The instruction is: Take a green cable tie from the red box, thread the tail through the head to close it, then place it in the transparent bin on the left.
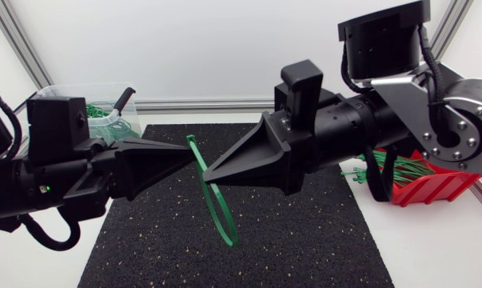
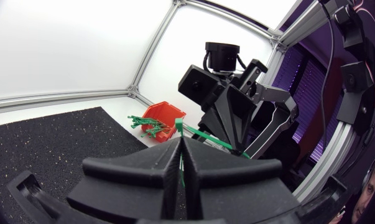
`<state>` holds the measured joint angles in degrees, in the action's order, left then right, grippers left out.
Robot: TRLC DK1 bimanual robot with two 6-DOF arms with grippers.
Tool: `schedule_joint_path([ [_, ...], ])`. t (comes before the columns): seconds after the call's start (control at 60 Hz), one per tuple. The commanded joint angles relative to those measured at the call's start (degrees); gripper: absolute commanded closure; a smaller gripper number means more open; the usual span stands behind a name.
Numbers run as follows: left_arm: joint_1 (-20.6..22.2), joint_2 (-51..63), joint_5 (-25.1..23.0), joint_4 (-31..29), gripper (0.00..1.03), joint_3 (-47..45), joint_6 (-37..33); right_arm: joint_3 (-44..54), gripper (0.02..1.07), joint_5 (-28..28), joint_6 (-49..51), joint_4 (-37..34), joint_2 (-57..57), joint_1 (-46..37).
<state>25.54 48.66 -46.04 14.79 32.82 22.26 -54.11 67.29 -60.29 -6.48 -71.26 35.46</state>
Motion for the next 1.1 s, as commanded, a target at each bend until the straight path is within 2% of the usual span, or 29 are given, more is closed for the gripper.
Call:
schedule_joint_path([
  [0.0, 1.0, -1.47, 1.04, -0.2, 1.0, -1.53, -1.08, -0.91, 1.01, 0.65, -1.85, -0.99, -0.89, -0.92],
  [0.417, 2.76, -1.91, 3.5, -1.34, 1.0, -1.7, -2.57, -0.39, 1.01, 0.83, -1.85, -0.99, -0.37, -0.31],
  [1.083, 1.62, 0.55, 3.59, -1.34, 1.0, -0.65, -3.1, 1.11, 1.01, 0.83, -1.76, 0.33, -0.98, -0.31],
])
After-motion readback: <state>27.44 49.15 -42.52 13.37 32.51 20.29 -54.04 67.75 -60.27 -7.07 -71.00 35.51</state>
